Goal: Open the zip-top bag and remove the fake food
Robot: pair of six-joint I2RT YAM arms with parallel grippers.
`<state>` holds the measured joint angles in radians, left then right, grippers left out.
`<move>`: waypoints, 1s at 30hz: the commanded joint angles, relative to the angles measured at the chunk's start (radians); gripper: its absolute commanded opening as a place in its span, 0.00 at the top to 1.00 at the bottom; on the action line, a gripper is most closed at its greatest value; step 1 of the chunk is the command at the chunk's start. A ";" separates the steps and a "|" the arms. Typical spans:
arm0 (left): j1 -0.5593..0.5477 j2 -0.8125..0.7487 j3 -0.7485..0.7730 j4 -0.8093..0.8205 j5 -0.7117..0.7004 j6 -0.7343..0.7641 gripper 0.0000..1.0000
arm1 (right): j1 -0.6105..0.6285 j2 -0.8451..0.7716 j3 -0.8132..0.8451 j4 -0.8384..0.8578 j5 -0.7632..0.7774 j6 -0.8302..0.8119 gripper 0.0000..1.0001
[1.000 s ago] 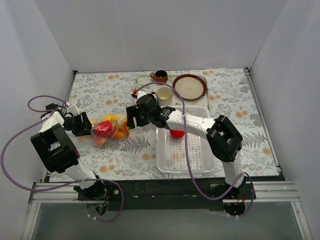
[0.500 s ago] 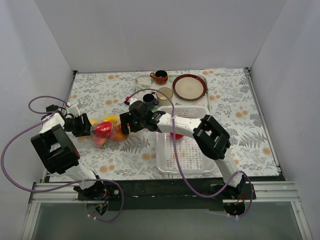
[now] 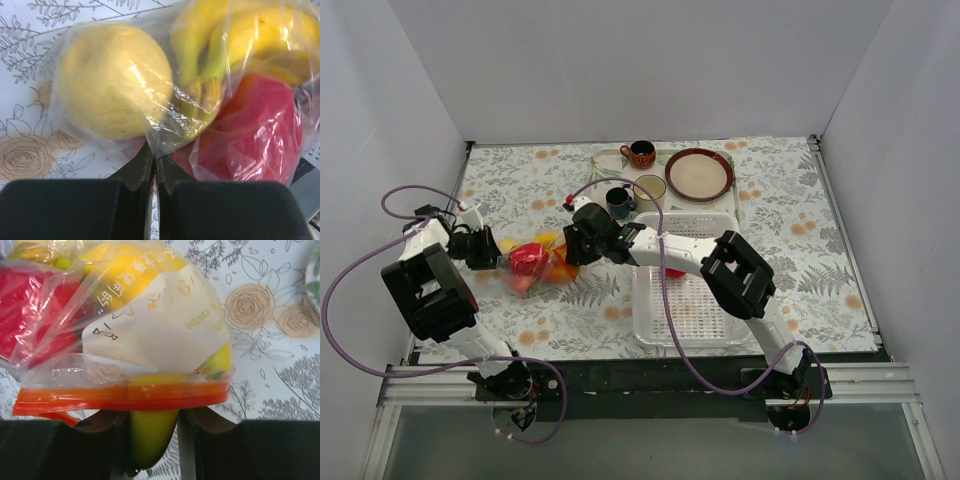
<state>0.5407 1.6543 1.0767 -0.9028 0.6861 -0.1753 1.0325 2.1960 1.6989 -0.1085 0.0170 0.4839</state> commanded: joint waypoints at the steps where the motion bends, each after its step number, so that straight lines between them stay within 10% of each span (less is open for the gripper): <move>1: -0.002 0.048 0.115 0.025 -0.072 -0.016 1.00 | 0.031 -0.156 -0.103 -0.048 0.060 -0.036 0.99; 11: -0.027 0.128 0.299 0.019 -0.013 -0.125 1.00 | 0.075 -0.559 -0.458 -0.033 0.271 -0.035 0.99; 30: -0.059 -0.001 0.006 0.107 -0.075 -0.053 1.00 | 0.078 -0.568 -0.363 -0.276 0.483 -0.068 0.99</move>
<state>0.4866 1.7378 1.1122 -0.8536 0.6506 -0.2699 1.1084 1.6840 1.2789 -0.3454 0.3985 0.4366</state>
